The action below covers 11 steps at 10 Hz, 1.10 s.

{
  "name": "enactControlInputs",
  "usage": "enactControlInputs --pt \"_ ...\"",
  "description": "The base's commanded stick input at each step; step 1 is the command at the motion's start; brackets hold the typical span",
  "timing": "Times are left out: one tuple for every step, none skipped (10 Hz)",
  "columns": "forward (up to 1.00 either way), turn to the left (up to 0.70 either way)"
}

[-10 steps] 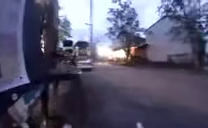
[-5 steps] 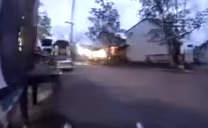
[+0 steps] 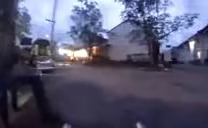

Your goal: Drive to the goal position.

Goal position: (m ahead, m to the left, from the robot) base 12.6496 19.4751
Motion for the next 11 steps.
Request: enactControlInputs --pt "0.00 0.00" --pt "0.00 0.00" --pt "0.00 0.00" --pt "0.00 0.00" --pt "0.00 0.00" --pt "0.00 0.00" --pt "0.00 0.00" --pt "0.04 0.00" --pt "0.28 0.00" --pt "0.60 0.00" --pt "0.70 0.00"
